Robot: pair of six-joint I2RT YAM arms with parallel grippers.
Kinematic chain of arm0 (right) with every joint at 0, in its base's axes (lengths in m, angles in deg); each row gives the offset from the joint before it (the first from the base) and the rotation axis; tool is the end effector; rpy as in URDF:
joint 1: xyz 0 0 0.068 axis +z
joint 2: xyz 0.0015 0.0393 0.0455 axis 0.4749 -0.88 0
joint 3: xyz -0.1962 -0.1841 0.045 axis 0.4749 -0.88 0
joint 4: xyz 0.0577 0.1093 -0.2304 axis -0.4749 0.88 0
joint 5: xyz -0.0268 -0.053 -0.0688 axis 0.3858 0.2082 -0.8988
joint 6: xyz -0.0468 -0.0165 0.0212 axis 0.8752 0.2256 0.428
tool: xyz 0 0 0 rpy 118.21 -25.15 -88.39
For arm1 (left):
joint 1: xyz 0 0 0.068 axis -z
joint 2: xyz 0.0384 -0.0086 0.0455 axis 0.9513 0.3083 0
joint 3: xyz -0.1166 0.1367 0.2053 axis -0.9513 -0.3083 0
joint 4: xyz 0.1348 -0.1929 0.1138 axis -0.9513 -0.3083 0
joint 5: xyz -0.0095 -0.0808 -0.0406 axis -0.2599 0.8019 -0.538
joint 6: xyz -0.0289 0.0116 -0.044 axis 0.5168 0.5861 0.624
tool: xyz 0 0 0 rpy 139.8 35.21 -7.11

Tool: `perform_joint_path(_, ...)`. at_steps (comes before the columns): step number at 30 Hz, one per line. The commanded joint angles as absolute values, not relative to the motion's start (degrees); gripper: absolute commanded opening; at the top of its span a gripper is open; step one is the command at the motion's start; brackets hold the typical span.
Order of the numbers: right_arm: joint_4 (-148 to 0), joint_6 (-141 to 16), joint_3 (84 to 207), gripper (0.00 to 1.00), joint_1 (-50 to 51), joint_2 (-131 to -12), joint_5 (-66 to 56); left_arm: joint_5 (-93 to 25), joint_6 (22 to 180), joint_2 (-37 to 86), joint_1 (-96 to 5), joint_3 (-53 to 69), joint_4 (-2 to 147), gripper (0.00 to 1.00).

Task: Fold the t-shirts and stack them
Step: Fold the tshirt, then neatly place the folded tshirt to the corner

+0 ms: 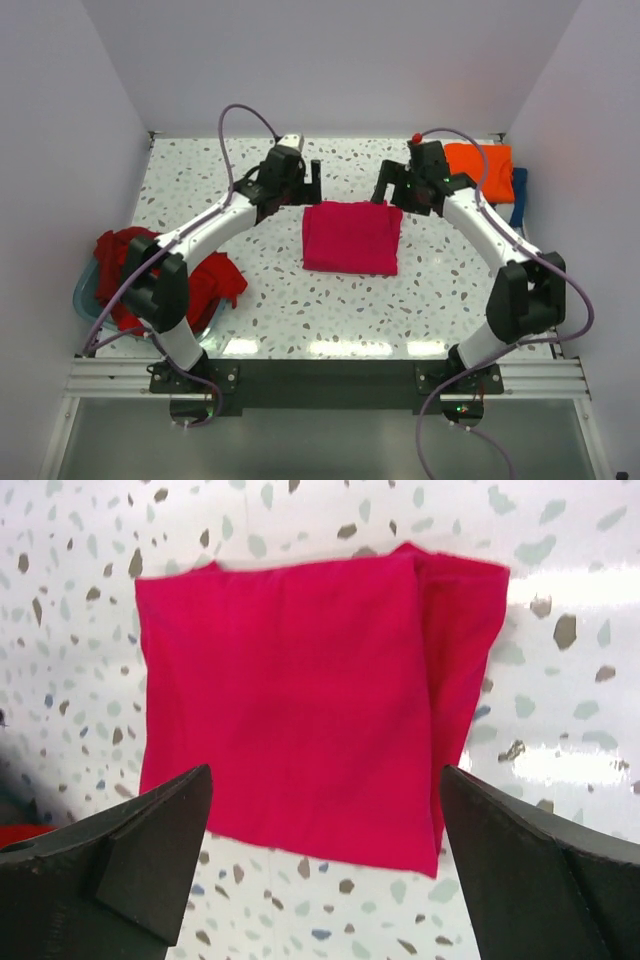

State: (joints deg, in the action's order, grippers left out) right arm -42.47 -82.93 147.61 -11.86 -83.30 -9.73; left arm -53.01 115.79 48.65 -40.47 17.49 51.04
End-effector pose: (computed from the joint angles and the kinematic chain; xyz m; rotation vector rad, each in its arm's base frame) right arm 0.3455 0.1040 0.2893 0.2000 2.4262 0.4091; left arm 0.3462 -0.2050 0.2882 -0.0113 2.2361 -0.3532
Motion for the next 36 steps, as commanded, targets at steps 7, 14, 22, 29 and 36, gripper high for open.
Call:
perform_joint_path(7,-48.59,-81.04,132.68,0.99,-13.24,-70.96,-0.68,-46.92,119.08,37.72,-40.67,-2.22,59.88,1.0)
perform_joint_path(14,-51.84,-82.01,124.25,0.99,-16.3,-67.44,4.93,-40.58,121.29,35.09,-40.58,-9.35,68.05,1.0)
perform_joint_path(22,-58.43,-80.6,118.43,0.99,-23.52,-69.37,15.22,-37.33,120.85,39.56,-40.75,-9.62,72.98,1.0)
perform_joint_path(29,-63.09,-79.72,117.73,0.99,-27.03,-75.25,19.8,-38.2,120.5,45.19,-41.02,-8.74,75.18,1.0)
perform_joint_path(36,-67.13,-79.11,118.43,0.99,-27.83,-82.64,22.17,-38.03,120.32,48.53,-41.98,-7.43,75.79,0.94)
